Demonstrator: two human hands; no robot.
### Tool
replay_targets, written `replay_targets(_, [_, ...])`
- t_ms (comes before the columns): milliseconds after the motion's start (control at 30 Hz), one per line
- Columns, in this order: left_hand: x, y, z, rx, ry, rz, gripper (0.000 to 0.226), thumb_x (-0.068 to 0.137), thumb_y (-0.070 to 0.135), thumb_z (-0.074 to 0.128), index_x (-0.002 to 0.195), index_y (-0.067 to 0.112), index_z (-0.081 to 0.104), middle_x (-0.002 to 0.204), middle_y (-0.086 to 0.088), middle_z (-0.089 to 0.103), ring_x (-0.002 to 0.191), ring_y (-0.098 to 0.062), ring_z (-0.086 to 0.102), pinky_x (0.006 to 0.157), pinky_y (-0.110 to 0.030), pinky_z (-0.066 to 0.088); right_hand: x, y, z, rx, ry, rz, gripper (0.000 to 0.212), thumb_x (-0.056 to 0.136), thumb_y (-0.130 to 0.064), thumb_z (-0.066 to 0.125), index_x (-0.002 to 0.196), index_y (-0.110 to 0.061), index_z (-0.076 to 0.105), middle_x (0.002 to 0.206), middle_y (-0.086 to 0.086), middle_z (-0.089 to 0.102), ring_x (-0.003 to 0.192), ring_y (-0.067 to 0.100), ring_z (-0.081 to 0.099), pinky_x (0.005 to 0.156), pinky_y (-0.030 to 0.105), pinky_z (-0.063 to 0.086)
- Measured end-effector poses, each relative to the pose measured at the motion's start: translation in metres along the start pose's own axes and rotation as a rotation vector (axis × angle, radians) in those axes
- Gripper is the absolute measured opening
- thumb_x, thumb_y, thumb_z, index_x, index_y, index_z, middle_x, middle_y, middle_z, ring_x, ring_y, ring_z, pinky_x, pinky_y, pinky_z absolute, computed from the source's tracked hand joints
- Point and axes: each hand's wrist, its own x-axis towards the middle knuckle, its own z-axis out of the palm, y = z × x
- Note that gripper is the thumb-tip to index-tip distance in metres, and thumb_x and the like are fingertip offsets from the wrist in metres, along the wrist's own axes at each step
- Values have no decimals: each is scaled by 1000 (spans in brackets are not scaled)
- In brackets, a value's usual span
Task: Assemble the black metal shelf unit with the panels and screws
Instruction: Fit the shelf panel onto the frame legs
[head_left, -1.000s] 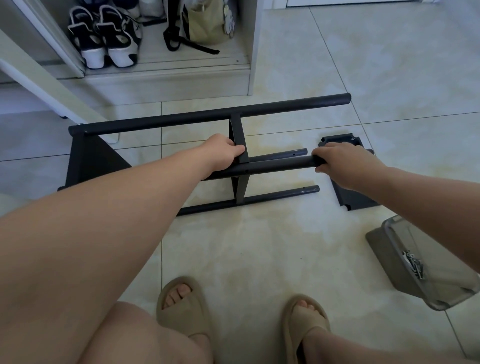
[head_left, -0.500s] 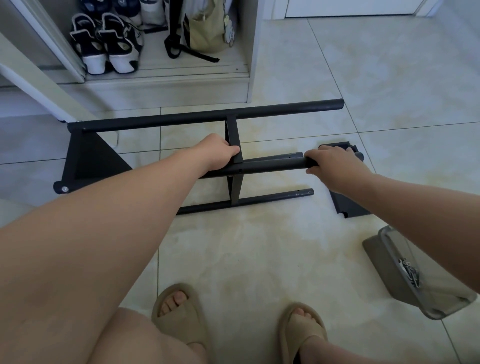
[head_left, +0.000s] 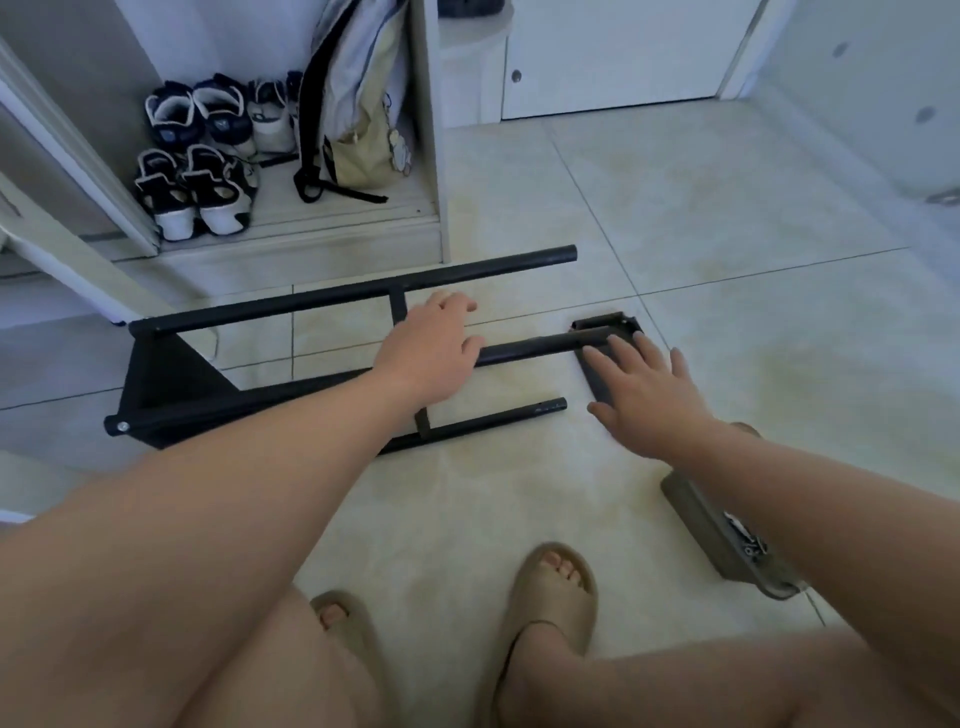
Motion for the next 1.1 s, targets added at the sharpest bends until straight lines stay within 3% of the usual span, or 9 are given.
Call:
replay_targets(167, [-17,68,33,-41,-191,67,47,101,36,49,144,21,37,145,-2,47,126,-25,52,102,-45,46,-25,51,19,67,-102,88,72,104,-53,39,161,-34,-1,170,1,4,156,30,-2,123,54,12])
replay_targets(300, [-21,101,73,-84,-297,83,48,100,36,50,144,23,36,141,-2,50,121,-23,54,100,-40,46,-28,87,37,140,-175,215,72,103,-51,43,161,-32,5,165,2,19,153,30,9,120,54,22])
replay_targets(400, [-12,108,104,21,-412,185,47,100,39,48,144,25,35,143,1,49,121,-23,55,98,-43,48,-28,106,64,205,-263,295,70,100,-47,42,160,-32,8,162,2,26,150,29,18,117,52,27])
replay_targets(600, [31,124,160,74,-526,321,40,100,40,46,138,26,40,134,1,54,116,-25,57,90,-43,50,-18,151,110,236,-387,371,71,99,-51,43,160,-37,8,166,-2,20,153,25,14,117,50,27])
replay_targets(767, [57,144,228,-140,-662,197,50,101,34,47,148,23,31,143,-4,50,124,-26,53,102,-46,45,-20,180,149,237,-413,429,64,105,-47,42,160,-34,13,163,3,28,147,31,30,113,48,35])
replay_targets(900, [63,170,271,-390,-748,140,61,103,26,48,157,25,20,159,-5,34,139,-26,41,110,-36,35,-24,196,183,323,-417,509,62,106,-34,44,162,-29,17,160,12,33,143,35,37,115,45,36])
replay_targets(1000, [57,184,297,-575,-812,29,56,101,23,51,153,24,30,149,-7,47,120,-27,55,97,-32,45,-24,202,203,415,-399,581,61,105,-22,43,161,-27,21,158,16,35,140,37,41,112,40,38])
replay_targets(1100, [51,185,310,-624,-731,-167,51,101,30,52,148,22,35,132,-7,58,107,-28,61,87,-35,50,-26,204,221,466,-435,624,60,105,-18,41,161,-28,21,159,15,37,136,37,45,103,36,42])
